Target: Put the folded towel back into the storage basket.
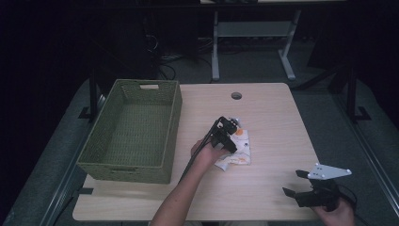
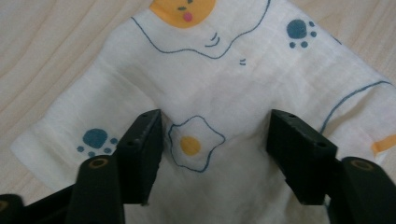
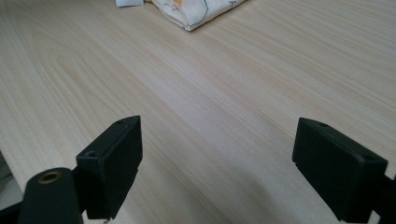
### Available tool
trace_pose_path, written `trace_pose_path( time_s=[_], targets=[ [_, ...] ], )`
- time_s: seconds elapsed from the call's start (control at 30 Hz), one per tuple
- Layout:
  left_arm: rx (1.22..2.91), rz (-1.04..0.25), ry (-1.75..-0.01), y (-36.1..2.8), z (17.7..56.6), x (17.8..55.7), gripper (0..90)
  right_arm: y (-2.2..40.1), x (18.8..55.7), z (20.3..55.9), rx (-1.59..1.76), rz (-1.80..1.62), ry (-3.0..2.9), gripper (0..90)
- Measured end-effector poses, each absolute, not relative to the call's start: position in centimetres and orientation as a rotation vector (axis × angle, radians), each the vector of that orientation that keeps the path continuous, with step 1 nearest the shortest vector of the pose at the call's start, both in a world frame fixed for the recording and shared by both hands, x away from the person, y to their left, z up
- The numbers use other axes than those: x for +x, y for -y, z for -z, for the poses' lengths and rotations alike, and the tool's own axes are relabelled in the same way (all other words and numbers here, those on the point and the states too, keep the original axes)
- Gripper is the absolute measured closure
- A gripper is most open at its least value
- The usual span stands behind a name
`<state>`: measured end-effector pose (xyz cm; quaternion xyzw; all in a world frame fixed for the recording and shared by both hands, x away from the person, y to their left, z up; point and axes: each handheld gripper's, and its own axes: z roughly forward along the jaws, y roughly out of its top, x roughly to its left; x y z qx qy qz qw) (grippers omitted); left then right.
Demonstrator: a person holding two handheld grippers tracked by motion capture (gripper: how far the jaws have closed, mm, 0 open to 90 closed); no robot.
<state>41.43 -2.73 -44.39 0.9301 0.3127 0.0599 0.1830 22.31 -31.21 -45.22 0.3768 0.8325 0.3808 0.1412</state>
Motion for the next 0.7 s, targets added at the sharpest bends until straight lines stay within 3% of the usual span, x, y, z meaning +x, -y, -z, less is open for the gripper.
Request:
trace_pose_path(
  time_s=[0.4,0.7],
  targets=[
    [2.743,-0.112,-0.83,2.9,43.6,42.1,77.5,31.1,22.3,45.2,1.084,-1.097,-2.413,15.8],
    [2.801,-0.078,-0.84,3.5,43.4,42.5,82.0,30.9,22.3,45.3,1.092,-1.09,-2.423,15.9]
  ],
)
